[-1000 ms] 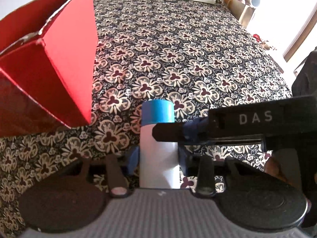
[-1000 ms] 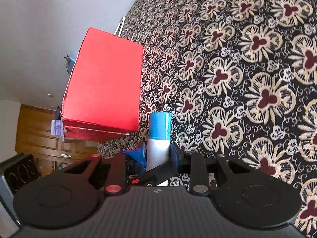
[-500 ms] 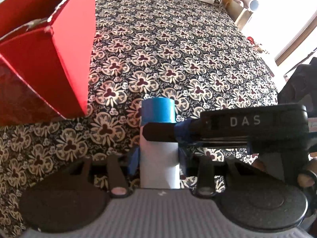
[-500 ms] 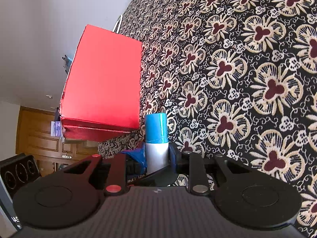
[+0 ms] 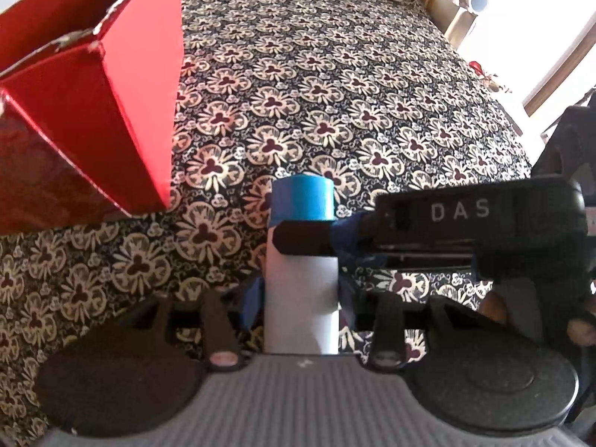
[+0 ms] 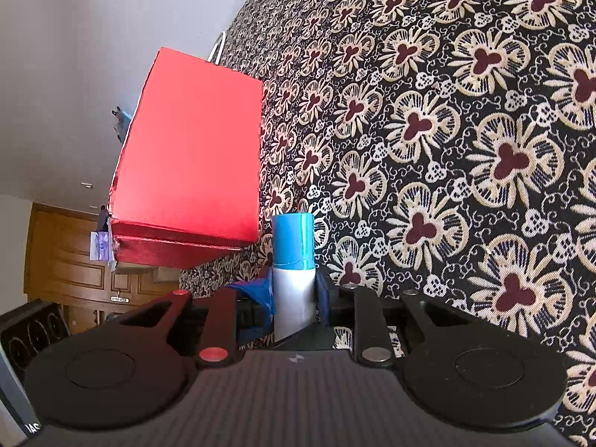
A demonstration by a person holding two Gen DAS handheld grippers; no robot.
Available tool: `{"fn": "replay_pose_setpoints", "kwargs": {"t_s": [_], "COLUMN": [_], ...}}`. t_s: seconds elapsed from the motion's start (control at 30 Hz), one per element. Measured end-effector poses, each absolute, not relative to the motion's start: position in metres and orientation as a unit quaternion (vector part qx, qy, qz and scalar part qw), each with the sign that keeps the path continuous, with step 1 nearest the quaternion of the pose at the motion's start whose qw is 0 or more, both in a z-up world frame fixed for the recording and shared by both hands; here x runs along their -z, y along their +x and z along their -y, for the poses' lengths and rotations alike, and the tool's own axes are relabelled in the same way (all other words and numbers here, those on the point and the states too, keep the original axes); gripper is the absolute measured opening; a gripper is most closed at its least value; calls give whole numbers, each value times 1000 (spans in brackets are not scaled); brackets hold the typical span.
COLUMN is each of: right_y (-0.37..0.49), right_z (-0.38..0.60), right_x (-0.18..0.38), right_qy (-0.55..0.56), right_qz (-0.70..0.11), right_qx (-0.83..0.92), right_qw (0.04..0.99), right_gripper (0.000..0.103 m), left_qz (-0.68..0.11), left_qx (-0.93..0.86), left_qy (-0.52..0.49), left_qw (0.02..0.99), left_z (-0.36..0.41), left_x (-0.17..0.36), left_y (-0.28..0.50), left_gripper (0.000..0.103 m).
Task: Organize rigid objects
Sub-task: 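Lift the white bottle off the bedspread with the right gripper, then carry the bottle over the red box and lower it inside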
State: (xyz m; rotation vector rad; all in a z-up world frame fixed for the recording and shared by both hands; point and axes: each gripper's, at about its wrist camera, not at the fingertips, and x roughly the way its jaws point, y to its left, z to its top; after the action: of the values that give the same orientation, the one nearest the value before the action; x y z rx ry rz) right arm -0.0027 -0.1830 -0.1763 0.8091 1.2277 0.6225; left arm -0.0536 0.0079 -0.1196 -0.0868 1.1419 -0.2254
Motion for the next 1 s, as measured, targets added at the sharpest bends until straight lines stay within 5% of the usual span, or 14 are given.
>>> {"fn": "replay_pose_setpoints", "kwargs": {"t_s": [1.0], "right_y": [-31], "right_z": [139], "right_x": [145], "right_qy": [382], "right_qz": [-536], "right_qx": [-174], "right_qw": [732], "right_gripper": [7], "left_qz": [-523], "left_qx": [205], "left_qy": [44], "left_qw": [826], "left_z": [-19], "left_x": [110], "left_y": [-57], "left_gripper": [39]}}
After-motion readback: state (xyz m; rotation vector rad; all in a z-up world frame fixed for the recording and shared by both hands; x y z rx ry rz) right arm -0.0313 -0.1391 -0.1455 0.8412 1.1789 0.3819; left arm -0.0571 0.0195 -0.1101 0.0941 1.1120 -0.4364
